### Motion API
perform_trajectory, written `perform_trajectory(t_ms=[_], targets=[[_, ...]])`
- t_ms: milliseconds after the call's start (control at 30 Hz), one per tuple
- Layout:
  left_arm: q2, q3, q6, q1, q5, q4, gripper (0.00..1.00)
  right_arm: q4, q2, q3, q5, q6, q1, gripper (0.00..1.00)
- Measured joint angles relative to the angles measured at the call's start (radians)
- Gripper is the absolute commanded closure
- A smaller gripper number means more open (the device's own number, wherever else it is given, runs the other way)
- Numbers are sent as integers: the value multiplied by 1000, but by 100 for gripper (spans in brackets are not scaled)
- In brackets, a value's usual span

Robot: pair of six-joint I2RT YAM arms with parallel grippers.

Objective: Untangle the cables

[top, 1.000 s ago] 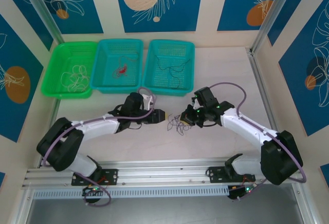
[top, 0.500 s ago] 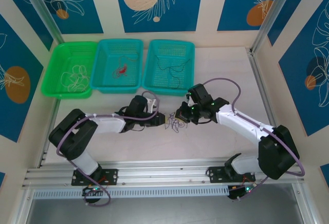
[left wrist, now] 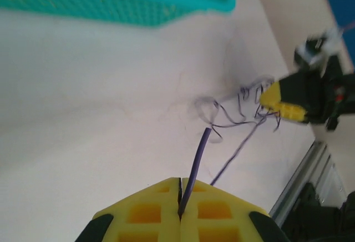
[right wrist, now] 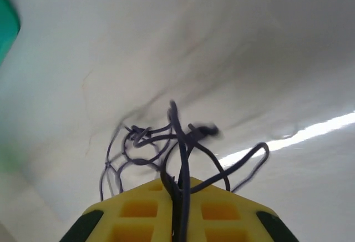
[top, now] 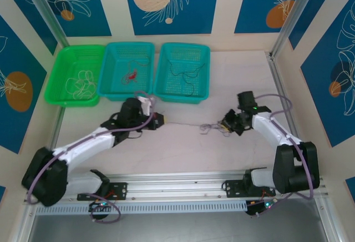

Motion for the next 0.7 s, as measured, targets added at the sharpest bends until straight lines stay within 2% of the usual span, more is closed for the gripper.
perform_trajectory(t_ms=[100, 233, 333, 600, 633, 700], targets=[[-129, 0, 30, 107, 3, -110, 100, -22, -55, -41, -39, -22, -143, 85], [-238, -1, 75, 211, -21, -229, 100, -34, -72, -51, -28, -50, -270, 84], [-277, -1, 99, 236, -39, -301, 100, -48, -72, -51, -17, -66, -298, 78], [-288, -1, 108, 283, -101, -429, 100, -88, -107, -48, 2, -77, -354, 75], [-288, -1, 108, 285, -110, -441, 100, -100, -127, -42, 17, -80, -343, 71], [-290, -11, 107, 288, -113, -438, 100, -112, -192, -20, 62, -92, -274, 53]])
